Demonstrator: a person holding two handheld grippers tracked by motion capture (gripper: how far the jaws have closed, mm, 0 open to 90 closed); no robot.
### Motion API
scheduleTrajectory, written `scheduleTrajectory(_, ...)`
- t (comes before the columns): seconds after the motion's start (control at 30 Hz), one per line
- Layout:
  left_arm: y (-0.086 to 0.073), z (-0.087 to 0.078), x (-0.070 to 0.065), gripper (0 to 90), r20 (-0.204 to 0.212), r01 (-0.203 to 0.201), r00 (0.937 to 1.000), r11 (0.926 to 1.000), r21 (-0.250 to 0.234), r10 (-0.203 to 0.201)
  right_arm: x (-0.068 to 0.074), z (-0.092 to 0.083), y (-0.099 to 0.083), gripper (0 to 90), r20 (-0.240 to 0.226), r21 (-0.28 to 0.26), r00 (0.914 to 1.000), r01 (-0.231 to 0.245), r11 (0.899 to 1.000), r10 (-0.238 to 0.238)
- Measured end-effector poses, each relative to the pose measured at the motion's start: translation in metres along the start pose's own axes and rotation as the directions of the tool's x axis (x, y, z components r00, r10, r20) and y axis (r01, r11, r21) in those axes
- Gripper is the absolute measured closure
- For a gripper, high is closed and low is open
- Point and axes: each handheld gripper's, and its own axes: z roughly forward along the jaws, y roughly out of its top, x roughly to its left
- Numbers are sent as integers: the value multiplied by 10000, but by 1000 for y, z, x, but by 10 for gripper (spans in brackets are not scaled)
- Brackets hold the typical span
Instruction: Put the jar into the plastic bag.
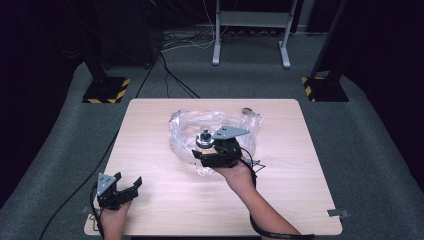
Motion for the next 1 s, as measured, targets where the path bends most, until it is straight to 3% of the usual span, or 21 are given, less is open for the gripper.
scheduleTrajectory(0.53, 0, 0, 0, 131, 35, 26, 10000, 10000, -11, -26, -14, 2, 42, 302, 365, -215, 9993, -45, 9998, 53)
scheduleTrajectory(1.0, 0, 0, 0, 133, 39, 12, 10000, 10000, 16, -12, -40, 30, 48, 303, 1484, -168, 9887, -202, 9997, 225)
